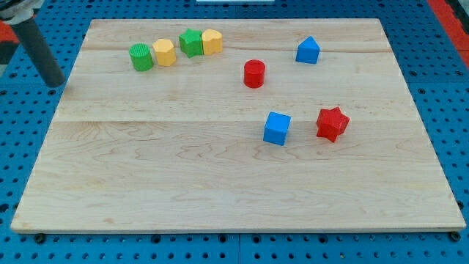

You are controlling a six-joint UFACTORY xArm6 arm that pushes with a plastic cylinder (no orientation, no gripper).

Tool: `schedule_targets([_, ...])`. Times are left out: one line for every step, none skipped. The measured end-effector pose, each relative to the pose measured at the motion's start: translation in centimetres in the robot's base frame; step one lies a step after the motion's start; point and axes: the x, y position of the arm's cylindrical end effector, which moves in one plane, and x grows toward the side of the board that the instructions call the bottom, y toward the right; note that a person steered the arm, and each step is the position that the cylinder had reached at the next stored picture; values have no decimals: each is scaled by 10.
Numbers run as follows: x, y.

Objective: Slide the blue triangle towards the top

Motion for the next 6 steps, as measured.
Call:
schedule_targets([-13, 8])
schedule_targets([-21, 11])
schedule_targets([1, 19])
schedule_targets([51, 77])
schedule_targets([32, 187])
schedule_targets([-21, 258])
